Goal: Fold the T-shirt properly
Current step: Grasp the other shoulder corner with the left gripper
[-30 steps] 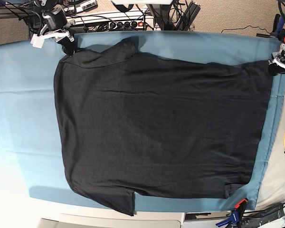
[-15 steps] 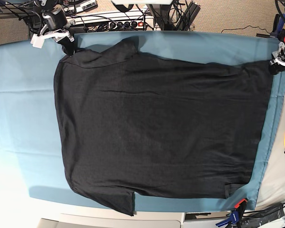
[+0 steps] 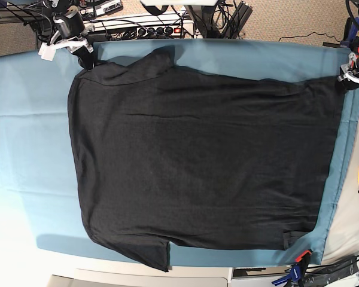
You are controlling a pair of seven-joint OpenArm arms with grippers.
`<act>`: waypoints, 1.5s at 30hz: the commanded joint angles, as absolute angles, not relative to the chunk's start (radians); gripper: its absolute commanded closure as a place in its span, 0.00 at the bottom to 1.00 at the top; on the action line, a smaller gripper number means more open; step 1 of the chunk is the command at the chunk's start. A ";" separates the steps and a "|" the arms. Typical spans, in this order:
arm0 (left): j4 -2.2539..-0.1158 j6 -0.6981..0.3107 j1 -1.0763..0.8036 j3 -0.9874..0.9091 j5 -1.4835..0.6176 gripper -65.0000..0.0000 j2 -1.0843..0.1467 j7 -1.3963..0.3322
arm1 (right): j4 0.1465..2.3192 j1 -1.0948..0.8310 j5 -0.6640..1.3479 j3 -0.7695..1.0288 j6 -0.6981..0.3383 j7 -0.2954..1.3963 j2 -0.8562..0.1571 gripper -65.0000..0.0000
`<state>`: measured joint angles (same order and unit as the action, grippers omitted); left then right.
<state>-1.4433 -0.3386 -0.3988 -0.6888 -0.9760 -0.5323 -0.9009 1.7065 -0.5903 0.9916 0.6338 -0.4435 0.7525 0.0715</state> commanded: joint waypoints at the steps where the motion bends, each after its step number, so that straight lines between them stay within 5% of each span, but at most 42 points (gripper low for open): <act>1: -1.447 -0.349 -0.404 -0.688 -0.990 0.59 -0.544 -0.937 | 1.708 -0.604 0.949 0.636 -0.427 0.778 0.067 1.00; 28: -1.446 -0.455 -0.408 -0.688 -1.105 0.59 -0.543 -1.012 | 1.708 -0.603 0.949 0.636 -0.427 0.778 0.067 1.00; 32: -1.446 -0.455 -0.407 -0.688 -1.105 0.68 -0.543 -0.994 | 1.708 -0.603 0.949 0.636 -0.427 0.778 0.067 1.00; 38: -1.446 -0.473 -0.407 -0.688 -1.097 1.00 -0.544 -0.961 | 1.708 -0.604 0.949 0.636 -0.427 0.766 0.067 1.00; 43: -1.446 -0.473 -0.407 -0.688 -1.072 1.00 -0.544 -0.942 | 1.708 -0.604 0.915 0.636 -0.444 0.757 0.067 1.00; 45: -1.446 -0.473 -0.407 -0.688 -1.066 1.00 -0.544 -0.942 | 1.708 -0.604 0.916 0.636 -0.536 0.757 0.067 1.00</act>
